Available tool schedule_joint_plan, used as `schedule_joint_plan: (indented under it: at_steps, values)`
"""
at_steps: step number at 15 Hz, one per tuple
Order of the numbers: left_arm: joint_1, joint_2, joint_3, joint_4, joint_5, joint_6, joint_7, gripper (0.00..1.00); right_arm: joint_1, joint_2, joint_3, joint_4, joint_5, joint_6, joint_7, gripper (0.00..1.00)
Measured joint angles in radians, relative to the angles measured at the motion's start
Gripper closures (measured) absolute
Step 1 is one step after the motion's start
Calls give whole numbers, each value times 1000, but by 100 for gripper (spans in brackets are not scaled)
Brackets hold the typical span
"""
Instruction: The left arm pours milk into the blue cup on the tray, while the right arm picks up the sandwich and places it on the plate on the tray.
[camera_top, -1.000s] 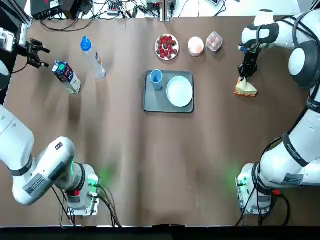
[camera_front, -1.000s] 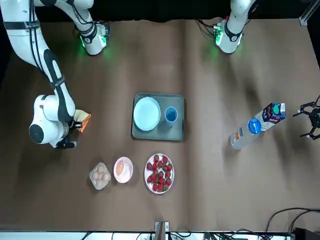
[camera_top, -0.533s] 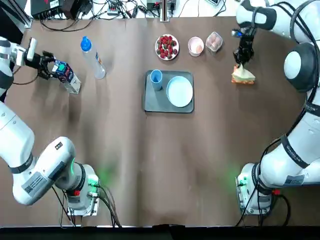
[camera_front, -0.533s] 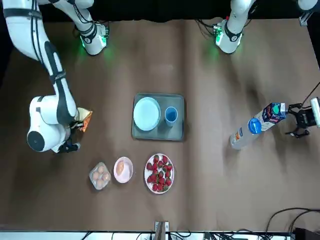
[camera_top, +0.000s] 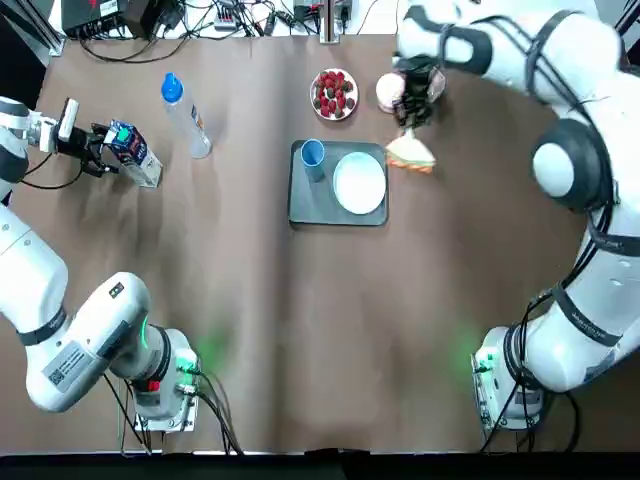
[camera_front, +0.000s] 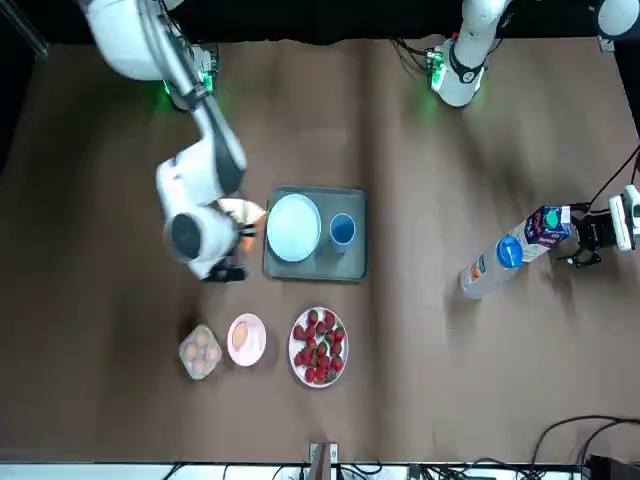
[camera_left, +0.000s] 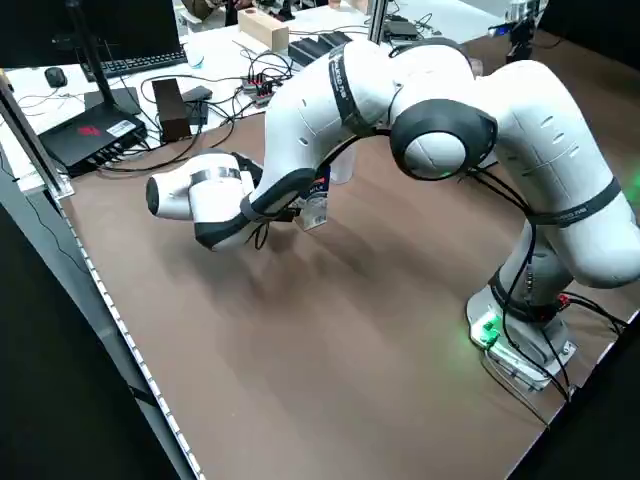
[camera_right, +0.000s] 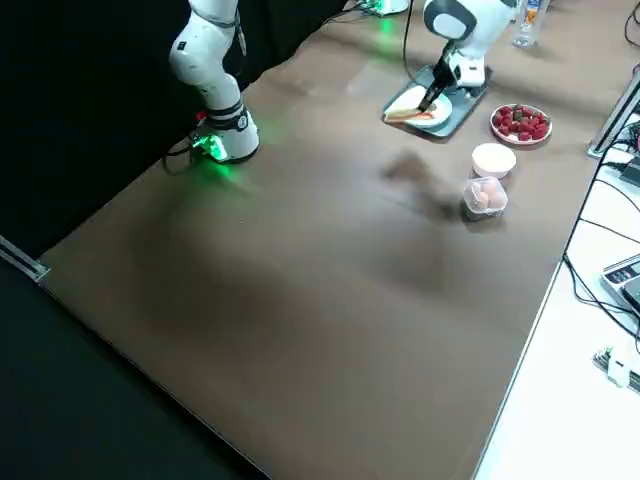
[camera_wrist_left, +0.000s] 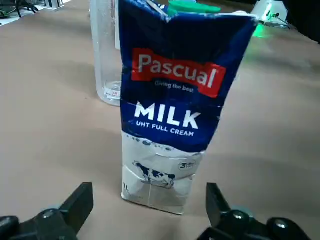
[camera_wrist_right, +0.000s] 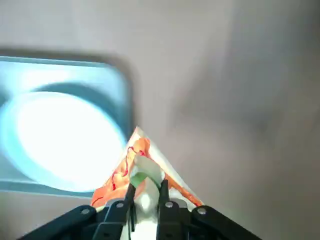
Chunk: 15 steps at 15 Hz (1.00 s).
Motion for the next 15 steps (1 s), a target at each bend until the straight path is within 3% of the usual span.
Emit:
schedule_joint_plan:
  at_steps: [2, 4, 10, 15]
  values:
    - [4, 1, 0, 0, 2, -2, 0, 0, 140, 38, 0, 0, 33, 126, 159, 81]
    - [4, 3, 0, -1, 2, -3, 0, 0, 182, 66, -1, 0, 36, 206, 210, 81]
    - [4, 21, 0, -2, 2, -3, 24, 0, 199, 120, -3, 0, 50, 341, 246, 81]
    - [1, 26, -4, -11, 4, -3, 32, 0, 215, 143, -3, 0, 50, 355, 256, 83]
